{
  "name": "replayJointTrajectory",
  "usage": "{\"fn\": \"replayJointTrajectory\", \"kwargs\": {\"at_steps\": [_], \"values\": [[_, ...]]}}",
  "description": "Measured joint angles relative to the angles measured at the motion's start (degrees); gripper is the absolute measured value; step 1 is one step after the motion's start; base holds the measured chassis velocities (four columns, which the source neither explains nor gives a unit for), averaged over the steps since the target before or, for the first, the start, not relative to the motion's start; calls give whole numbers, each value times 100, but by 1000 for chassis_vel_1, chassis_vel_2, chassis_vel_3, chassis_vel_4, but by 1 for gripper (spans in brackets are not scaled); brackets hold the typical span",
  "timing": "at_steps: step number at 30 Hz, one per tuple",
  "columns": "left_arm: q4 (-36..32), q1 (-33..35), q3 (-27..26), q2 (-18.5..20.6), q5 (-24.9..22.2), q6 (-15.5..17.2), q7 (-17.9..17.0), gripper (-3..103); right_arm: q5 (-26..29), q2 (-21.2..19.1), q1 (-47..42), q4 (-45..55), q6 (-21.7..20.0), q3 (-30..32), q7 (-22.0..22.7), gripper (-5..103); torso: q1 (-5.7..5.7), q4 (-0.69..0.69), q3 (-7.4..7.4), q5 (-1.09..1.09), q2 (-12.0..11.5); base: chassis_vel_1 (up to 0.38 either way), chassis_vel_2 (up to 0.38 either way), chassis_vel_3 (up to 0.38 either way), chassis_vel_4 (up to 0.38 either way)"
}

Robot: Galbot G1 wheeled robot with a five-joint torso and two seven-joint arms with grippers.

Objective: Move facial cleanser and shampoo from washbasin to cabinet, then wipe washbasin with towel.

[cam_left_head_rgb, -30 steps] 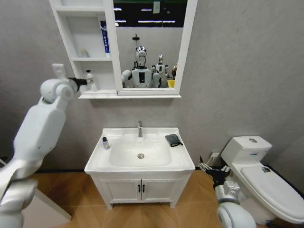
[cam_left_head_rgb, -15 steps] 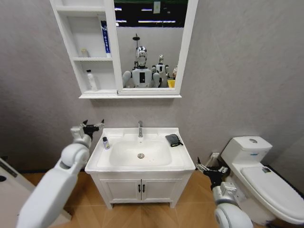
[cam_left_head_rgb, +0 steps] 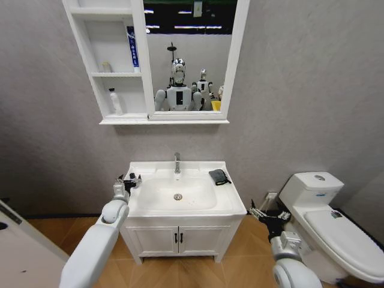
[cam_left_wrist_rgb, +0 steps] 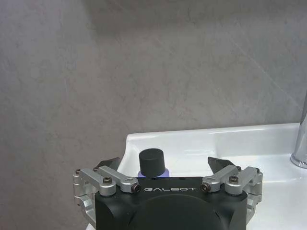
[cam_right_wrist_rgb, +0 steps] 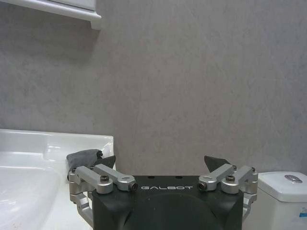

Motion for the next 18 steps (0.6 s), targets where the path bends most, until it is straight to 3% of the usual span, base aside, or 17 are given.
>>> {"fn": "replayJointTrajectory", "kwargs": {"at_steps": [6,18], "values": [[436,-207,-3,-177,292,-144,111,100,11,-7,5,-1,1,34,0,100,0,0,0,-1,0,0,0,0,0],[1166,-566,-25,-272,294,-128,230,100,22,9,32,-67,27,67,-7,100,0,0,0,-1,0,0,0,0,0]]}}
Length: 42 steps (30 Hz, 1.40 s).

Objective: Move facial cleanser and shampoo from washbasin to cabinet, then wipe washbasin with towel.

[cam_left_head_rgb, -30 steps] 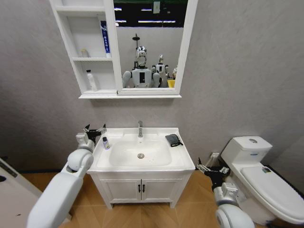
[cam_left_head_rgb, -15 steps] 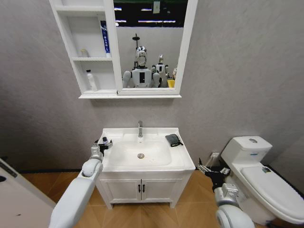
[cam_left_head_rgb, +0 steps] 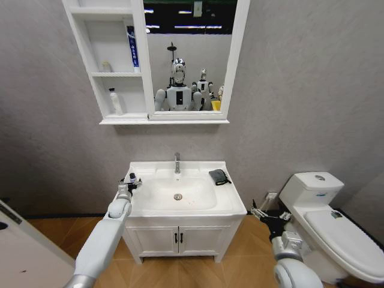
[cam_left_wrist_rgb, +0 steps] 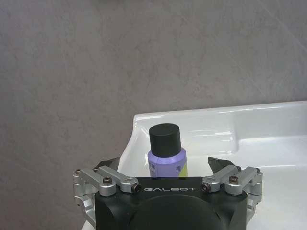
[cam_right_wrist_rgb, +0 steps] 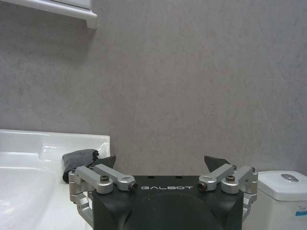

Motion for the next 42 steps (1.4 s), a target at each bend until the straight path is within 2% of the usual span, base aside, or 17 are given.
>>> {"fn": "replayJointTrajectory", "kwargs": {"at_steps": [11,22,24,35,36,37,39,40,42], "values": [[272,-136,-5,-122,-13,10,54,100,5,-1,7,-48,68,24,-12,100,0,0,0,0,0,0,0,0,0],[694,-282,-104,-424,23,-366,108,100,33,-9,-3,-125,169,70,-23,100,0,-1,0,0,0,0,0,0,0],[887,-366,-135,-564,79,-564,30,100,28,-10,32,-158,185,48,-20,100,0,-1,0,0,0,0,0,0,0],[1087,-531,-175,-565,181,-666,-66,101,27,-9,39,-223,211,47,-20,100,0,0,0,0,0,0,0,0,0],[1107,-543,-176,-555,209,-666,-64,92,27,-11,51,-230,211,47,-20,100,0,0,0,0,0,0,0,0,0],[1109,-543,-176,-553,213,-667,-60,92,28,-13,62,-231,211,47,-20,100,0,0,0,0,0,0,0,0,0],[1097,-531,-176,-541,213,-667,-20,81,30,-18,84,-234,210,43,-20,100,0,0,0,0,0,0,0,0,0],[1097,-531,-176,-541,213,-667,-20,81,30,-18,84,-234,210,43,-20,100,0,0,0,0,0,0,0,0,0],[1078,-508,-176,-520,212,-664,23,70,30,-20,93,-239,205,37,-18,100,0,0,0,0,0,0,0,0,0]]}}
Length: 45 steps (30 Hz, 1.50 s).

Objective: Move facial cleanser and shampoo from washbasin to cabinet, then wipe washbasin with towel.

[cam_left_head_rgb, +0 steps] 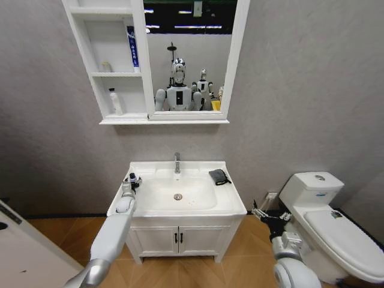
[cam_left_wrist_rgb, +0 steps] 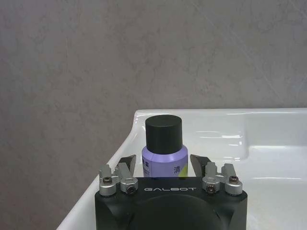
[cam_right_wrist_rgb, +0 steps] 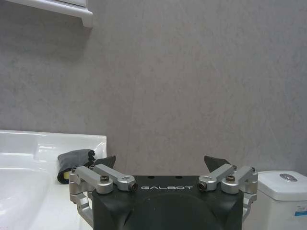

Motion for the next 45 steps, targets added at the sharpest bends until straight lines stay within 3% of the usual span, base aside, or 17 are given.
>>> {"fn": "replayJointTrajectory", "kwargs": {"at_steps": [1,7,12,16,17,19,22,24,26,27,29,32,35,36,39,41,45], "values": [[0,0,0,0,0,0,0,70,0,0,0,0,0,0,0,100,0,0,0,0,0,0,0,0,0],[-40,15,-5,88,-13,21,50,44,5,-6,4,-9,-9,4,7,100,0,0,0,0,0,0,0,0,0],[-209,65,-47,176,-104,171,-19,43,6,-8,8,9,-18,1,18,100,0,-1,0,-1,0,0,0,0,0],[-1311,408,-63,491,-405,583,-293,43,6,-12,4,40,-35,2,22,100,0,1,1,-1,0,0,0,0,0],[-1975,588,-54,689,-604,791,-483,43,2,-16,2,41,-38,1,21,100,0,0,0,2,0,0,0,0,0],[-2302,687,-44,793,-736,910,-620,43,-3,-17,1,40,-39,-5,21,100,0,0,-1,3,1,0,0,0,0],[-4005,1124,4,1371,-1532,1627,-1183,43,-38,1,27,35,-63,-75,20,100,-2,1,-1,0,0,0,0,0,0],[-4239,1151,9,1469,-1658,1718,-1254,43,-49,5,32,35,-68,-91,20,100,-2,2,-1,2,1,0,0,0,0],[-4910,1075,42,1893,-2281,2138,-1501,43,-81,9,49,35,-90,-151,19,100,-2,2,-1,-4,1,0,0,0,0],[-4910,1075,42,1893,-2281,2138,-1501,43,-81,9,49,35,-90,-151,19,100,-2,2,-1,-4,1,0,0,0,0],[-5320,509,153,2421,-3142,2520,-1813,43,-98,10,64,62,-108,-184,18,100,-2,1,-1,1,1,0,0,0,0],[-5377,41,248,2713,-3618,2709,-1929,43,-99,10,59,86,-114,-183,19,100,-1,-1,0,0,1,0,0,0,0],[-5000,-1287,729,3164,-4300,2985,-1972,43,-98,8,15,119,-119,-160,19,100,-1,1,0,-2,1,0,0,0,0],[-5000,-1287,729,3164,-4300,2985,-1972,43,-98,8,15,119,-119,-160,19,100,-1,1,0,-2,1,0,0,0,0],[-4279,-2519,1386,3189,-4378,2969,-1768,43,-98,20,-9,145,-119,-147,22,100,-1,-1,0,4,1,0,0,0,0],[-4073,-2750,1526,3150,-4386,2955,-1727,43,-98,22,-11,150,-119,-147,24,100,-1,-1,0,3,1,0,0,0,0],[-2995,-3771,2108,2752,-4367,2932,-1508,43,-97,23,-19,190,-125,-144,40,100,1,-1,1,0,0,0,0,0,0]]}}
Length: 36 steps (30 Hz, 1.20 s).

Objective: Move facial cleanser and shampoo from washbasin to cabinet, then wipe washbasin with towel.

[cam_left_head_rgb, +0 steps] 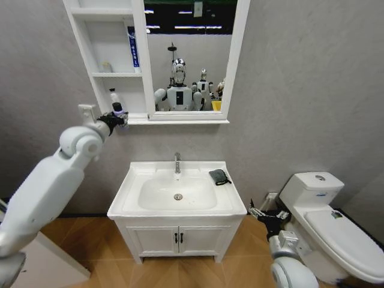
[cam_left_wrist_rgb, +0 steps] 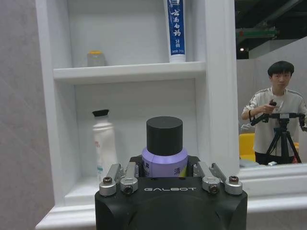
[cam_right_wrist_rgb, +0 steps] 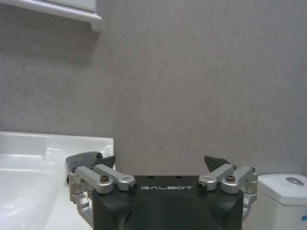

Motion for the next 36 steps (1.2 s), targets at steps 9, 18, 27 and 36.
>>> {"fn": "replayJointTrajectory", "kwargs": {"at_steps": [9,18,27,36], "values": [[1618,-1211,645,-603,549,-167,550,43,24,16,-9,-1,-3,48,6,100,0,0,0,2,0,0,0,0,0],[2776,-1576,1038,-928,932,-452,1001,43,22,18,6,-6,0,-7,6,100,0,2,0,0,0,0,0,0,0],[3438,-1754,985,-1394,1225,-578,1066,43,65,-30,-39,-9,16,88,5,100,0,1,-1,1,0,0,0,0,0],[3989,-1772,894,-1658,1605,-839,1298,43,94,-37,-95,-32,92,150,-2,100,-1,1,-1,0,0,0,0,0,0]]}}
